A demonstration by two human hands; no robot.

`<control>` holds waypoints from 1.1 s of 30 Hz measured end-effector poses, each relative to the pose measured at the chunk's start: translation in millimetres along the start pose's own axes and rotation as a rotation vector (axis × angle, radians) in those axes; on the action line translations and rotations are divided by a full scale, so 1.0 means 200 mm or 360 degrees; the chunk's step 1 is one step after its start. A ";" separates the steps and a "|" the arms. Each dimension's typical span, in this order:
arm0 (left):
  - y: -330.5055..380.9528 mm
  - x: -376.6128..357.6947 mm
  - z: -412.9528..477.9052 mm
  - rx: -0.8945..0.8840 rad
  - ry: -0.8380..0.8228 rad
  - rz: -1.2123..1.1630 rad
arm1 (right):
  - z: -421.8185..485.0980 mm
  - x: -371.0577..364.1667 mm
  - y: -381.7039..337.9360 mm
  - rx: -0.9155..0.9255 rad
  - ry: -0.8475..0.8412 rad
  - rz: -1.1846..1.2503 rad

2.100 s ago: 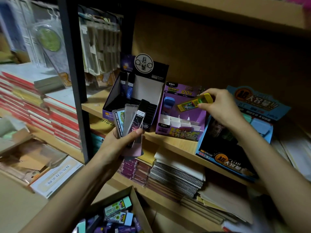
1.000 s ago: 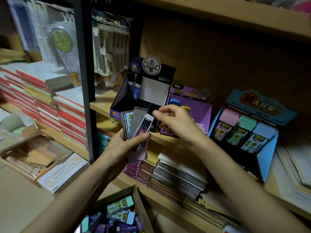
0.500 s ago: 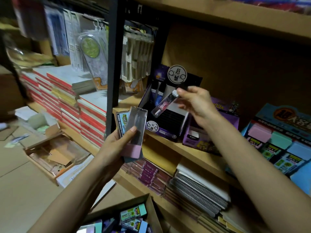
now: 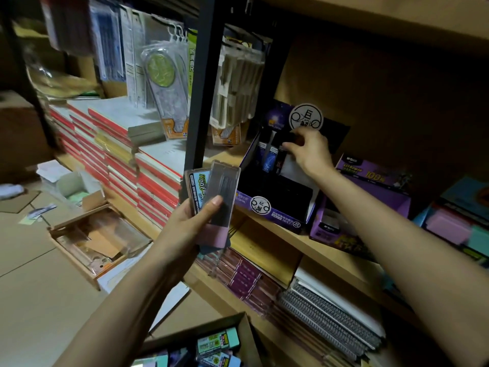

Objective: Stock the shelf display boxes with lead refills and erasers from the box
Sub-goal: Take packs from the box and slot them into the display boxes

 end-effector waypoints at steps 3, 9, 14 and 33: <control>0.00 0.00 0.01 0.0001 0.0026 -0.0036 | 0.04 -0.02 0.01 -0.0049 -0.0065 0.0007; -0.01 0.00 0.00 0.0013 0.0038 -0.0009 | 0.06 -0.07 0.12 -0.0439 -0.0044 0.0303; -0.02 0.00 0.00 0.0003 0.0040 -0.0005 | 0.09 -0.11 0.14 -0.0457 -0.0020 0.0108; -0.08 -0.18 -0.13 0.0009 -0.0278 0.0114 | -0.87 -0.08 0.03 -0.0541 -0.0754 0.1098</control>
Point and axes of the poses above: each hand's wrist, its own z-axis towards the middle knuckle, its own x-axis out of the back of the hand, y = z × x, the point moved 5 cm from there along z, towards the middle knuckle, and after that the axes turned 6 degrees about -x, right-handed, at the moved point
